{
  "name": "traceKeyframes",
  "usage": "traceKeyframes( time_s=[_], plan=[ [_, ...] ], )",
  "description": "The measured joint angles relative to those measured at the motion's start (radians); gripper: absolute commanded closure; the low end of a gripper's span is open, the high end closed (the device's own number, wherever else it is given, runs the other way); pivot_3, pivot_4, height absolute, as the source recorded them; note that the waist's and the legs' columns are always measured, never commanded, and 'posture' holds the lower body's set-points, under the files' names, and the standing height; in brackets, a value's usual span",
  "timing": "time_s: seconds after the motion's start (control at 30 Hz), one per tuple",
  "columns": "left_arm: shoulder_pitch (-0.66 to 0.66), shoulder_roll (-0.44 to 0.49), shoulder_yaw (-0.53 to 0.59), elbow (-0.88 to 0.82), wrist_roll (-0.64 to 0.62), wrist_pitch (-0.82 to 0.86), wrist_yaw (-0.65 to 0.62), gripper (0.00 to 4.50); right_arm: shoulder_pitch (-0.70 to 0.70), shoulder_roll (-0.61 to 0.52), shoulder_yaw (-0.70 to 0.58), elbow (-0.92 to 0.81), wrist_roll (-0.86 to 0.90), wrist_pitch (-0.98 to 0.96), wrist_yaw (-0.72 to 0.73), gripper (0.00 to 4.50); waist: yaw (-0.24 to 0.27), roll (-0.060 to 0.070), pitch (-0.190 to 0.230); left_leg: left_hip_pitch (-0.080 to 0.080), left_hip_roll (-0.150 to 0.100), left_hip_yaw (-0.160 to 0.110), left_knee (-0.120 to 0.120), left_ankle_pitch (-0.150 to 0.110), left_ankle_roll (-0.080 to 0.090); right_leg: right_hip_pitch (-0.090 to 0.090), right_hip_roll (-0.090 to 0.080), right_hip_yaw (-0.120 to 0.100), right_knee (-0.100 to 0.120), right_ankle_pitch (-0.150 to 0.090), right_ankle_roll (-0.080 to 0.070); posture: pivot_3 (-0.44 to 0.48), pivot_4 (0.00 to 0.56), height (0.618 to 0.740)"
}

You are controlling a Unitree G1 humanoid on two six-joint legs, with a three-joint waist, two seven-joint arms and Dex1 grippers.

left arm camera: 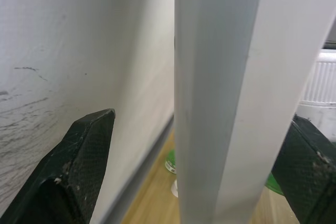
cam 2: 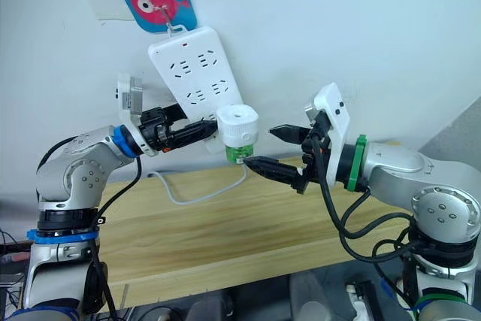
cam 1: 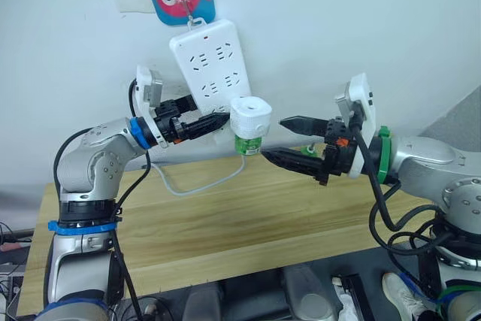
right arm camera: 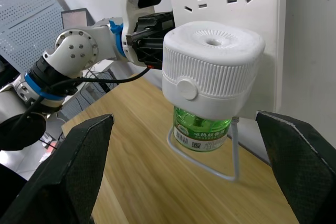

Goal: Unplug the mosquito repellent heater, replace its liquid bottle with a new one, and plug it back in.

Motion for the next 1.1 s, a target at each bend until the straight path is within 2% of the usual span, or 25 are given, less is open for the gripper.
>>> traceKeyframes(
  time_s=[0.47,0.57,0.7,1.1],
  plan=[
    [0.056,0.032,0.027,-0.051,-0.017,0.0,0.008,0.02,-0.001,-0.031,0.047,0.023,0.012,-0.057,0.007,0.0,0.004,0.0,0.0,0.0,0.0,0.0,0.001,0.0,0.0,0.0,0.0,0.0,0.0,0.0,0.0,-0.243,0.22,0.74],
    [0.076,0.048,0.043,-0.062,-0.026,-0.001,0.007,0.6,0.0,-0.04,0.06,0.025,0.006,-0.072,0.014,0.0,0.002,0.0,0.0,0.0,0.0,0.0,0.001,0.0,0.0,0.0,0.0,0.0,0.001,0.0,0.0,-0.24,0.219,0.74],
    [0.094,0.068,0.06,-0.069,-0.026,-0.008,0.013,1.76,0.001,-0.053,0.063,0.039,0.003,-0.084,0.025,0.0,0.003,0.0,0.0,0.0,0.0,0.0,0.001,0.0,0.0,0.0,0.0,0.0,0.001,0.0,0.0,-0.23,0.216,0.74],
    [0.183,0.112,0.105,-0.12,-0.038,-0.029,0.024,1.76,0.001,-0.061,0.085,0.044,-0.016,-0.111,0.04,0.0,0.006,0.0,0.0,0.0,0.0,0.0,0.001,0.0,0.0,0.0,0.0,0.0,0.002,0.0,0.0,-0.204,0.208,0.74]
  ],
)
